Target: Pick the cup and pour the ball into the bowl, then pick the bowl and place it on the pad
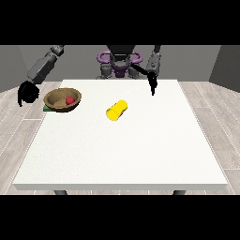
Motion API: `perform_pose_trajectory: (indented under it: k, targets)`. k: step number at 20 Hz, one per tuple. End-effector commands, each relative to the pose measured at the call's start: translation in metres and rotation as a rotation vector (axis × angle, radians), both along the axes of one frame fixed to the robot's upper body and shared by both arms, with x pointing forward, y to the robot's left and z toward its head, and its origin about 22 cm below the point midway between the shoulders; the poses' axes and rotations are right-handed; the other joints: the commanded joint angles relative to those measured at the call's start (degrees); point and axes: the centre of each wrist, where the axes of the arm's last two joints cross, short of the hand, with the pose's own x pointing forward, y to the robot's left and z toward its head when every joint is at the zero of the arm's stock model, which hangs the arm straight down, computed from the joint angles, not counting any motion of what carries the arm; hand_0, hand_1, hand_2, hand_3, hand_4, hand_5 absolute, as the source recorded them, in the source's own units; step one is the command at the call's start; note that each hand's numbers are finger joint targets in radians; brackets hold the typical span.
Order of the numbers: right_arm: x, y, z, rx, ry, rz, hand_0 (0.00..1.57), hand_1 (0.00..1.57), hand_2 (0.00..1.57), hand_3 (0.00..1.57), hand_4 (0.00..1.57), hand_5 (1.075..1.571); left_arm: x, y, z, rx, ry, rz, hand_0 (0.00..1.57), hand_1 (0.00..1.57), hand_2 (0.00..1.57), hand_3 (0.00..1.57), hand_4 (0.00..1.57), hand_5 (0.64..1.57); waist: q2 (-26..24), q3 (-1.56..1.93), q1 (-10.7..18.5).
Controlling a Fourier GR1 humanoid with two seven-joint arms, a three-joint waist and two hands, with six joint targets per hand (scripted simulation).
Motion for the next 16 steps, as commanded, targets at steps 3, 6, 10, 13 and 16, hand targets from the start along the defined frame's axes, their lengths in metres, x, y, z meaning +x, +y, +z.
perform_pose_trajectory:
  k: [3, 6, 10, 13, 16]
  targets:
    - [0.006, 0.007, -0.003, -0.049, 0.064, 0.046, 1.57, 1.57, 1.57, 0.99, 0.44, 1.556, 0.001, 0.002, 0.002, -0.015, 0.025, 0.008, 0.0, 0.0, 0.0, 0.0, 0.0, 0.687, -1.94, -0.05, -0.32]
    - [-0.01, 0.0, -0.021, -0.055, 0.113, 0.053, 1.57, 1.57, 1.57, 0.98, 0.42, 1.55, -0.016, -0.003, -0.029, -0.026, 0.099, 0.006, 0.0, 0.0, 0.0, 0.0, 0.0, 0.692, -5.37, -0.06, -0.79]
    - [0.005, 0.019, -0.026, -0.091, 0.229, 0.077, 1.57, 1.57, 1.57, 1.15, 0.41, 1.537, -0.008, -0.019, -0.058, -0.019, 0.182, 0.014, 0.0, 0.0, 0.0, 0.0, 0.0, 0.685, -9.88, -0.12, -1.29]
    - [-0.006, 0.002, -0.017, -0.047, 0.202, 0.012, 1.57, 1.57, 1.57, 1.23, 0.0, 1.525, -0.01, -0.016, -0.053, -0.004, 0.202, 0.007, 0.0, 0.0, 0.0, 0.0, 0.0, 0.682, -11.63, -0.08, -1.12]
    - [0.0, 0.001, 0.014, -0.248, 0.275, 0.067, 0.5, 0.5, 0.24, 0.0, 0.38, 1.087, -0.011, -0.015, -0.092, -0.002, 0.35, 0.022, 0.0, 0.0, 0.0, 0.0, 0.0, 0.682, -19.59, -0.28, -2.75]
